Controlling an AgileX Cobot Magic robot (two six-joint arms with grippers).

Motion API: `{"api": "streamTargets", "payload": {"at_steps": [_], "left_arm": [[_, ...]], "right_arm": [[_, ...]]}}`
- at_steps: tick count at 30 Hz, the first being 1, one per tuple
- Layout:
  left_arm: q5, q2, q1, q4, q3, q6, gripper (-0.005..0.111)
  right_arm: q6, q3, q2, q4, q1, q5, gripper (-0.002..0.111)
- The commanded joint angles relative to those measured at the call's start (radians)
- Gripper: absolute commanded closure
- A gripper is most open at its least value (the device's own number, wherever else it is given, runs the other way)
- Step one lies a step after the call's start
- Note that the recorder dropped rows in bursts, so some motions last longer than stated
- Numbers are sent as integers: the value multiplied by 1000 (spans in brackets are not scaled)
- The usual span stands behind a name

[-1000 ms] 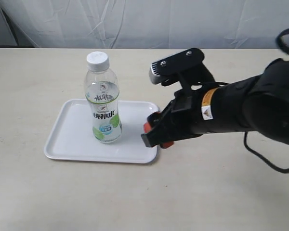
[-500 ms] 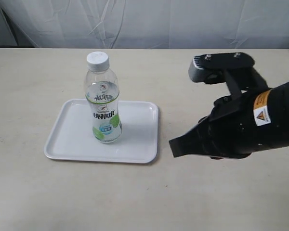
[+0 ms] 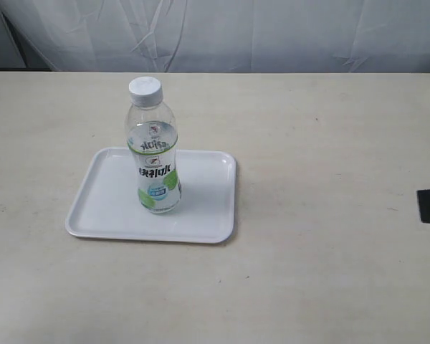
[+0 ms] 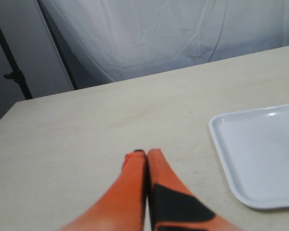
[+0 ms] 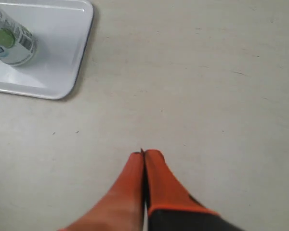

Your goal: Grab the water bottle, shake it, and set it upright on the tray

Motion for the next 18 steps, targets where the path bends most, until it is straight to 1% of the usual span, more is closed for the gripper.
{"api": "streamTargets", "payload": {"at_steps": [1, 6, 9, 11, 13, 15, 18], "left_arm": [[-9, -5, 0, -3, 4, -3, 106], [-9, -5, 0, -3, 4, -3, 106], [-9, -5, 0, -3, 4, -3, 106], [-9, -5, 0, -3, 4, -3, 106], [-9, -5, 0, -3, 4, -3, 106], [-9, -5, 0, -3, 4, -3, 106], [-9, -5, 0, -3, 4, -3, 106]], "right_arm": [[4, 4, -46, -9, -1, 10, 109], [4, 4, -54, -12, -6, 3, 109], [4, 4, -95, 22, -67, -22, 109], [-18, 4, -147, 8, -157, -50, 109], [-22, 17, -214, 0, -263, -124, 109], [-41, 55, -281, -5, -374, -259, 109], [-46, 191, -409, -8, -536, -562, 109]]}}
